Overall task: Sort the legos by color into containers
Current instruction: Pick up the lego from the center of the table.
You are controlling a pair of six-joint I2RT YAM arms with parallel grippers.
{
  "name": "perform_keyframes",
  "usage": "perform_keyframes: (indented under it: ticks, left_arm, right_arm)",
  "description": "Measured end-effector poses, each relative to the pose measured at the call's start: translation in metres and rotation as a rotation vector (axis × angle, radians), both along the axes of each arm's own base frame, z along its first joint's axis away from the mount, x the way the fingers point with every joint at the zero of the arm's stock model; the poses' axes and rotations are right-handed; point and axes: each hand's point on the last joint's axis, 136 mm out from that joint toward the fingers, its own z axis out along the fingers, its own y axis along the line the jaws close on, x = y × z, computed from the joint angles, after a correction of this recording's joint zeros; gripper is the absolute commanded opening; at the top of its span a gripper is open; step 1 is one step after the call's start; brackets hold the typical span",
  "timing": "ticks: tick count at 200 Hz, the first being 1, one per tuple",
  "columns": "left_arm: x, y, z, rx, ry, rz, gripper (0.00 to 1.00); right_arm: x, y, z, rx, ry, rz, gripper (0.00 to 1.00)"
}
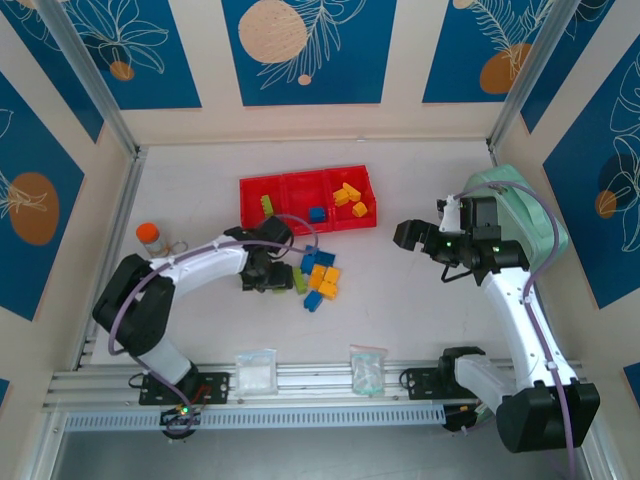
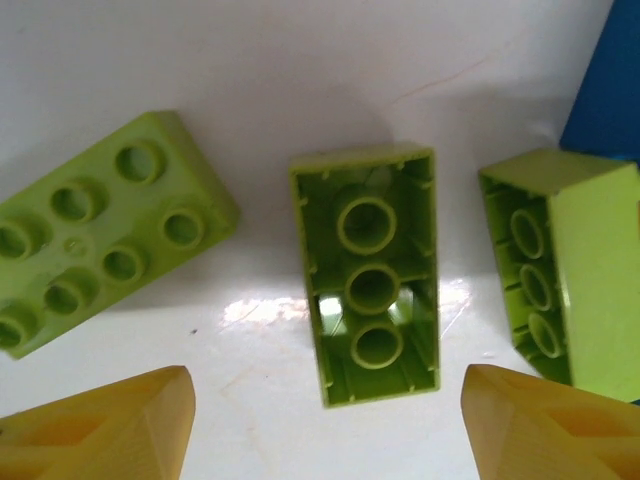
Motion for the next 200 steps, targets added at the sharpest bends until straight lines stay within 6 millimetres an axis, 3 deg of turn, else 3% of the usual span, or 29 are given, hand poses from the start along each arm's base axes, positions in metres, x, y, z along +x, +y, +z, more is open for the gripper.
perform_keyframes:
  ticks: [58, 131, 168, 200]
  left_arm:
    - [0.012, -0.011, -0.007, 0.007, 0.008, -0.004, 0.63]
    - [0.014, -0.012, -0.023, 0.044, 0.044, -0.008, 0.34]
    - [0.018, -0.014, -0.02, 0.042, 0.032, -0.007, 0.26]
    - [0.019, -0.008, -0.017, 0.07, 0.02, -0.002, 0.24]
  right_arm:
    - [0.0, 0.0, 0.001, -0.002, -0.004, 0.0, 0.99]
    - [0.0, 0.0, 0.0, -0.005, -0.003, 0.0, 0.99]
    - [0.0, 0.0, 0.0, -0.008, -0.004, -0.002, 0.99]
    - [0.0, 0.0, 0.0, -0.008, -0.005, -0.002, 0.99]
